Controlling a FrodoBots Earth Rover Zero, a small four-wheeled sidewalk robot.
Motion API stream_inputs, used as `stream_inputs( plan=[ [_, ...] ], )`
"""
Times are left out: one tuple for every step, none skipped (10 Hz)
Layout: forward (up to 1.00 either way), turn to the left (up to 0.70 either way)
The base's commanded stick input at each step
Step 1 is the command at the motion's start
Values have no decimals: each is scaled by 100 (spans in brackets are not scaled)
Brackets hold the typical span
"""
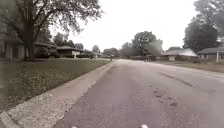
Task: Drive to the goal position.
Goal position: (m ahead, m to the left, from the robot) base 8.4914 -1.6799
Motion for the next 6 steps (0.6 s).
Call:
stream_inputs(
  plan=[
    [0, 0],
    [0, 0],
    [0, 0],
    [15, 0],
    [70, 0],
    [70, 0]
  ],
)
